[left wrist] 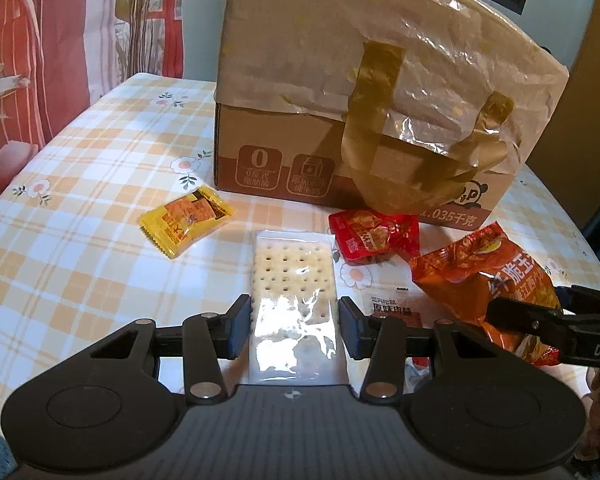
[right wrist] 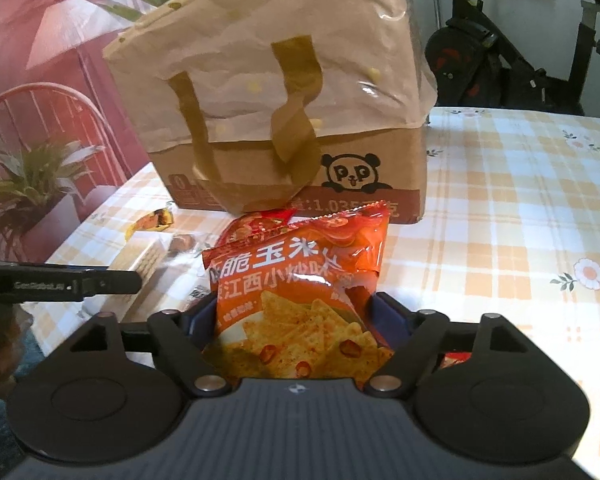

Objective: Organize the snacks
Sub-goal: 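Grasp the white cracker sheet with the left tool while the right tool holds the orange chip bag, then carry the cracker sheet with the left tool while the right tool carries the chip bag into the box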

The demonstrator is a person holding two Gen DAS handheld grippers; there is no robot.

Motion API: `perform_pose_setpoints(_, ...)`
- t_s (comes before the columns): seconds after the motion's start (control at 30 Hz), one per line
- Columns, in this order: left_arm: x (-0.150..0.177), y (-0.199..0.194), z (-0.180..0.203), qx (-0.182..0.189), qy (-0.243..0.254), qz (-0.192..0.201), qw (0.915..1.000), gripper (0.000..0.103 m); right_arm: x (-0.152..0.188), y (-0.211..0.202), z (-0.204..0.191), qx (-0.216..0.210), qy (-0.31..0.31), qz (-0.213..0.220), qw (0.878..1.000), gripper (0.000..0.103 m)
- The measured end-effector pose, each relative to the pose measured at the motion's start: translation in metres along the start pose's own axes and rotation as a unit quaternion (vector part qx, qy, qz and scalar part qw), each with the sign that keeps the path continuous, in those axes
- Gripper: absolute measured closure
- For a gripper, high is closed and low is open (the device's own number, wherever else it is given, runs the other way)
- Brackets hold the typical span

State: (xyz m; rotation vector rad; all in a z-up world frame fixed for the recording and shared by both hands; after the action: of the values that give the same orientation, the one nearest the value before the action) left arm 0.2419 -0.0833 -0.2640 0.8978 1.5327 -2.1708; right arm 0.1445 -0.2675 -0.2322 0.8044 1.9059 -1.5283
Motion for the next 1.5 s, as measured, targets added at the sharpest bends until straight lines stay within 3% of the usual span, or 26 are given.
perform_pose_setpoints(0.5, -0.006, -0.011, -0.002, -0.009, -0.002, 0.019, 0.9998, 0.054, -0.007, -0.015, -0.010, -0.014, -0.008, 0.017, 1.000, 0.026)
perform_pose_setpoints(0.73, -0.022, -0.029, -0.012, -0.024, -0.018, 0.051, 0.9982, 0.054, -0.025, -0.032, -0.021, -0.023, -0.043, 0.054, 0.997, 0.026)
perform_pose_setpoints(1.17, -0.085, -0.088, -0.011, -0.019, -0.015, 0.160, 0.9869, 0.054, -0.080, -0.085, -0.035, -0.039, -0.069, 0.163, 0.983, 0.026)
perform_pose_setpoints(1.5, -0.136, -0.116, 0.015, 0.013, 0.006, 0.205, 0.9788, 0.054, -0.140, -0.105, -0.048, -0.056, -0.090, 0.217, 0.970, 0.026)
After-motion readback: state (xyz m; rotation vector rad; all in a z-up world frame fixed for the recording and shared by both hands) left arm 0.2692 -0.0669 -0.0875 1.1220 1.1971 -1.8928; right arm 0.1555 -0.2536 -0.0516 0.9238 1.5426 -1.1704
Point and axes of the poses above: each gripper's, at about its wrist camera, not at the fingertips, and y roughly the way its jaws point, z to its right, x to its underside, the point moved 7 cm from there along y, roughly the way its jaws point, and after that the axes turned 7 degrees about -y, right-handed, at the moved point
